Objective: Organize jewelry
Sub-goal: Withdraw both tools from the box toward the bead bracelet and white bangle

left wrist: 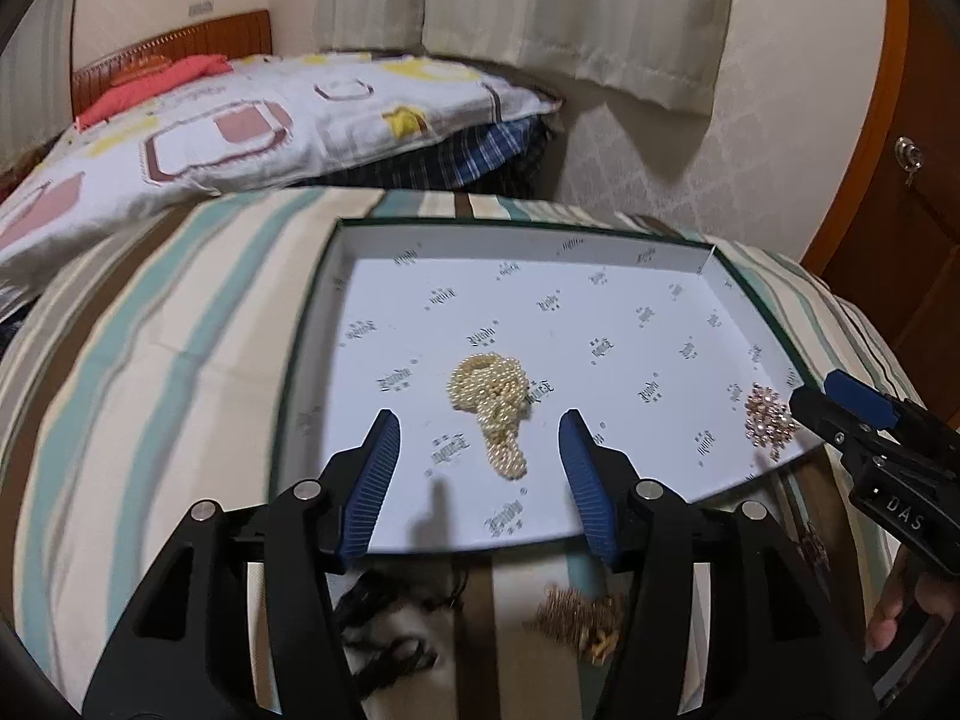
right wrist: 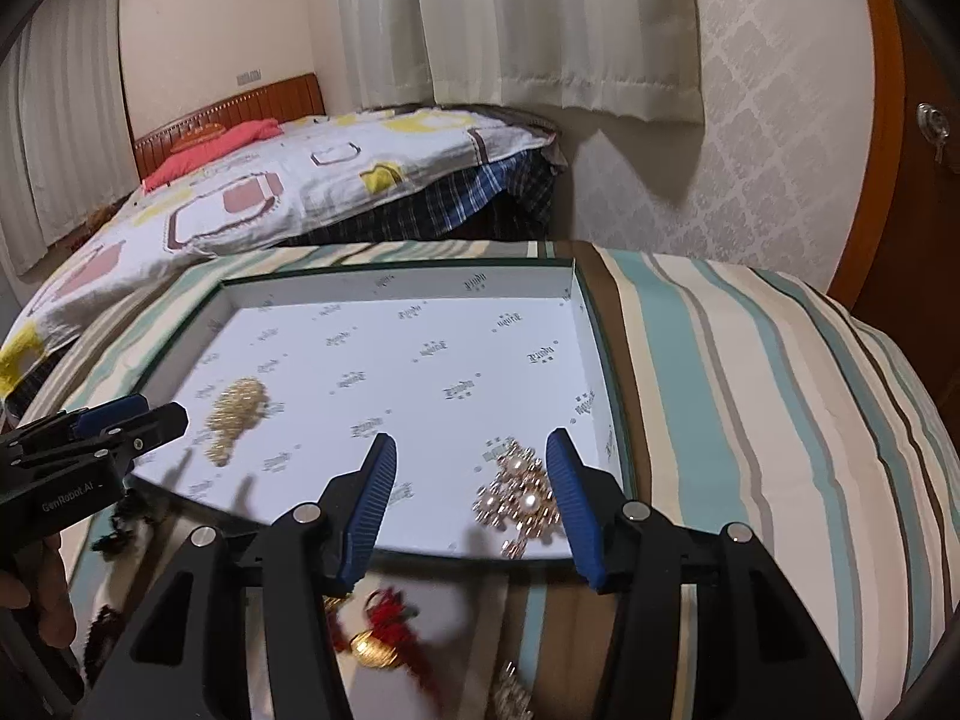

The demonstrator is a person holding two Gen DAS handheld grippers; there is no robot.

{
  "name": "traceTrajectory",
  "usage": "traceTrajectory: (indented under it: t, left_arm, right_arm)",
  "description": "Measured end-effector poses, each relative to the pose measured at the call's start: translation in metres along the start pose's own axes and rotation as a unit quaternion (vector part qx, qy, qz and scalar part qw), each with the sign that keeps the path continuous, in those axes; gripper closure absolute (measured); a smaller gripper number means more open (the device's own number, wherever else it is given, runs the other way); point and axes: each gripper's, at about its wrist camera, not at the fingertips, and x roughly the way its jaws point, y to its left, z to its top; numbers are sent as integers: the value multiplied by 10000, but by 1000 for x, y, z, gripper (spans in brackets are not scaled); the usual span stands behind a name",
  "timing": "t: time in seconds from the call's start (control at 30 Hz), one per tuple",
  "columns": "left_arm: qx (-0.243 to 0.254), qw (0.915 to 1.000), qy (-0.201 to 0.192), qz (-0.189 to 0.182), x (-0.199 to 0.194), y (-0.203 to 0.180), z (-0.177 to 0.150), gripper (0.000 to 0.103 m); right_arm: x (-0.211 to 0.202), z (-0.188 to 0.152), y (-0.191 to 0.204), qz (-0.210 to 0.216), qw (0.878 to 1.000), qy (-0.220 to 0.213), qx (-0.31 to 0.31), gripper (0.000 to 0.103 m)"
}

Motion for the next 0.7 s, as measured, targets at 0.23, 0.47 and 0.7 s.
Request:
traceTrajectory:
  t: [0.23,0.47,0.7]
  left_arm:
    - [-109,9997,-224,89,-41,13,-22,46]
    - [-178,9995,-205,190,-69,24,-54,45]
    - [-181,9993,-220,256,-92,31,-83,45]
  right_arm:
    - [-38,-22,12,7,9999,-132,-2,51]
    - [-65,-49,27,-37,9998,-186,-94,51]
    - [-80,-73,35,34,9999,-135,-53,51]
